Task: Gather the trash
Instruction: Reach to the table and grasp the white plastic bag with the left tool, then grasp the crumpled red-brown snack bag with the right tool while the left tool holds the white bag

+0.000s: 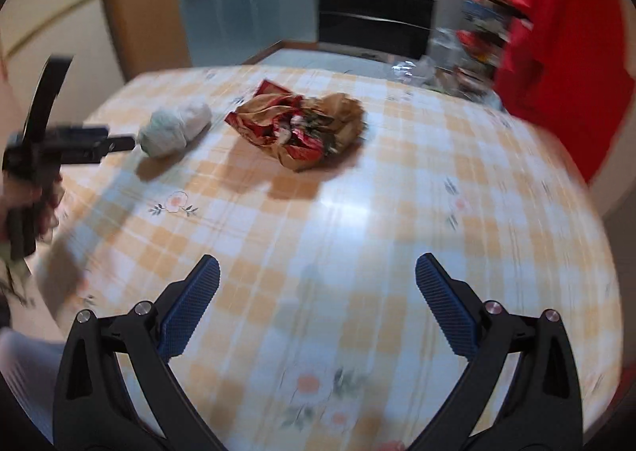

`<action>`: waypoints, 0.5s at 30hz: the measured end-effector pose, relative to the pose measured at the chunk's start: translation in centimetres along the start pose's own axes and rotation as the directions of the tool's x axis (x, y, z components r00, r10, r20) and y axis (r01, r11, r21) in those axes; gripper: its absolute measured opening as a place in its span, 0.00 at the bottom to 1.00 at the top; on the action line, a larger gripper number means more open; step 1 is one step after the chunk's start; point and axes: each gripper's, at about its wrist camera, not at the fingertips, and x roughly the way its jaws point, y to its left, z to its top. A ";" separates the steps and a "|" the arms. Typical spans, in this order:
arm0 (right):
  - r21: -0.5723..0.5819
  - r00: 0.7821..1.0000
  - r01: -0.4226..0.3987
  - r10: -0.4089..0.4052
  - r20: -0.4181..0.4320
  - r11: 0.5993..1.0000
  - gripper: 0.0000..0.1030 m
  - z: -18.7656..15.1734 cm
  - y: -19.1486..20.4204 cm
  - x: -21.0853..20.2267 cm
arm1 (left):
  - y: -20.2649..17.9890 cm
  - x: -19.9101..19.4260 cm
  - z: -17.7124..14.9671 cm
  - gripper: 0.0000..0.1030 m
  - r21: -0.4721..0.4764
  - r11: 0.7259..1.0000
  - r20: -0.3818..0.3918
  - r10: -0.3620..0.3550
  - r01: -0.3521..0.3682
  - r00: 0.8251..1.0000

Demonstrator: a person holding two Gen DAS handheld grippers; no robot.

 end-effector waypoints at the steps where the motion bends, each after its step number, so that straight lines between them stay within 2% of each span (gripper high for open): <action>1: -0.048 1.000 0.010 -0.010 0.007 0.999 0.94 0.9 0.3 1.0 | 0.0 0.7 0.3 0.86 0.000 1.000 -0.004 0.002 -0.002 1.000; 3: -0.133 1.000 0.022 -0.021 0.008 0.991 0.94 2.4 1.1 2.8 | 0.1 1.8 0.7 0.85 0.001 1.000 -0.007 0.007 -0.007 1.000; 6: -0.271 0.999 0.046 -0.044 0.014 0.962 0.94 4.6 2.8 5.7 | 0.4 3.0 1.0 0.74 -0.021 1.000 -0.019 -0.008 0.007 1.000; 8: -0.332 0.999 0.049 -0.048 0.013 0.942 0.94 6.2 4.1 7.6 | 0.8 3.3 1.1 0.58 -0.042 0.999 -0.019 -0.024 0.023 1.000; 9: -0.346 0.999 0.053 -0.050 0.017 0.937 0.94 6.8 4.5 8.2 | 0.9 3.4 1.2 0.41 -0.043 0.999 -0.022 -0.031 0.030 0.999; 10: -0.358 0.999 0.054 -0.051 0.019 0.932 0.94 7.4 4.9 8.8 | 0.9 3.6 1.2 0.29 -0.034 0.999 -0.030 -0.031 0.030 0.999; 12: -0.378 0.998 0.060 -0.064 0.002 0.924 0.94 8.8 5.9 10.8 | 1.0 3.5 1.1 0.24 -0.018 1.000 -0.023 -0.010 0.010 1.000; 15: -0.394 0.995 0.071 -0.095 -0.042 0.917 0.94 9.9 6.7 13.5 | 2.2 2.4 0.6 0.21 -0.053 0.998 -0.004 -0.035 0.035 0.999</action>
